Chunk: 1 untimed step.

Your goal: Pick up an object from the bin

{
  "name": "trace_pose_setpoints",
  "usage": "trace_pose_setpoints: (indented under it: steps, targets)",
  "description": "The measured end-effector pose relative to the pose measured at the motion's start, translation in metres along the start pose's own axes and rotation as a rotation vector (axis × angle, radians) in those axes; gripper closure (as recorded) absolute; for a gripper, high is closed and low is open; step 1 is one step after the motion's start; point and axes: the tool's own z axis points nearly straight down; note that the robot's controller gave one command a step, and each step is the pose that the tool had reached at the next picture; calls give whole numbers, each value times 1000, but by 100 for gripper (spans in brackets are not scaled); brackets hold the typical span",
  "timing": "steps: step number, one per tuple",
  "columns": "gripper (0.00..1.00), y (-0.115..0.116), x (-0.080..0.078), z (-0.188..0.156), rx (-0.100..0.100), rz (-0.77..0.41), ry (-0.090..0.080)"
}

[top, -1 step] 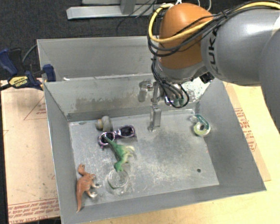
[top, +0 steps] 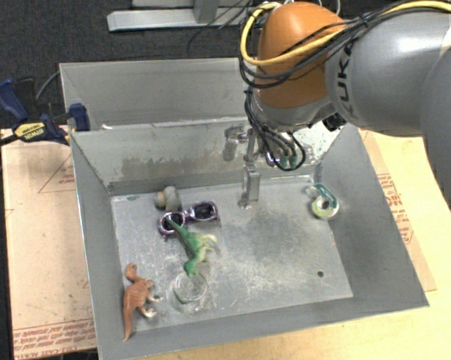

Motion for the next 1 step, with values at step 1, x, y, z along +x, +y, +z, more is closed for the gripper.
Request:
trace_pose_setpoints:
  steps: [1]
  targets:
    - [0,10,36,66,-1,-125,2]
